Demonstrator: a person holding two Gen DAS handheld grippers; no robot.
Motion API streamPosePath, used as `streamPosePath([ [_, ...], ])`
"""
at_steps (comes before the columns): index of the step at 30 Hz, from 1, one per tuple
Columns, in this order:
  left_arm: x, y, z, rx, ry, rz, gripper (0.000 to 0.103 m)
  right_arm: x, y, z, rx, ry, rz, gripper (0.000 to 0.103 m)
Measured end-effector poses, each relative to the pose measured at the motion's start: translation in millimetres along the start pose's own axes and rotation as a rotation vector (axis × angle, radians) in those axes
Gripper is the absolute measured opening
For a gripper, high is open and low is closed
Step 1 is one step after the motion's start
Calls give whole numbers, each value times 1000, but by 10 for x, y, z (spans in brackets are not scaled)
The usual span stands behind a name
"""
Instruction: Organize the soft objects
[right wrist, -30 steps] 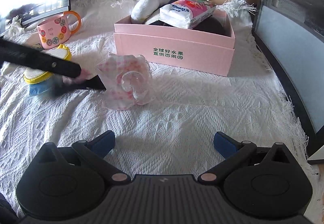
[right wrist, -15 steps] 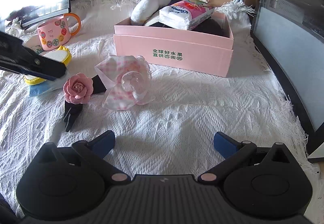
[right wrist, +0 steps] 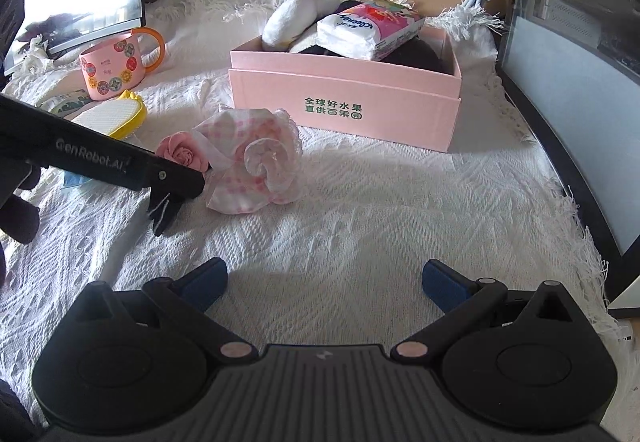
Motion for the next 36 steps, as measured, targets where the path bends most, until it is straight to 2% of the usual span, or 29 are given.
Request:
streamPosePath([
  [2, -22, 25, -9, 16, -6, -3, 40, 0, -1, 1, 1, 0, 1, 103],
  [7, -35, 44, -4, -19, -18, -9, 40, 0, 1, -3, -2, -1, 0, 103],
  [14, -28, 27, 14, -28, 1, 3, 40, 7, 2, 2, -8, -3, -2, 103],
  [18, -62, 56, 32, -19, -5, -2, 33, 17, -38, 21, -38, -35, 42, 102],
  [20, -137, 108, 83, -60, 5, 7, 32, -9, -112, 36, -35, -85, 76, 97],
  [25, -348, 319, 176, -73, 23, 19, 31, -126, -462, 132, 1, -132, -19, 97],
  [28, -435, 403, 220, -81, 25, 22, 31, 21, -606, 255, 1, -136, -15, 95],
  [29, -455, 424, 238, -87, 25, 22, 31, 86, -631, 290, -1, -133, -8, 93],
  [32, -490, 460, 277, -101, 32, 19, 31, 297, -668, 392, -13, -131, 41, 77],
  [34, -508, 474, 279, -93, 36, 24, 32, 376, -679, 420, -18, -114, 63, 45],
  [36, -521, 493, 262, -80, 38, 29, 32, 387, -681, 429, -33, -105, 84, 28],
])
Point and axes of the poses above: each gripper's, at about its wrist camera, not at the fingertips, and x roughly the way its jaws point, z to its left, y to its underside, the point moved 8 cm from there along x, roughly the way its jaws point, and after that the axes turned 2 degrees about y, right-handed, at the moved point
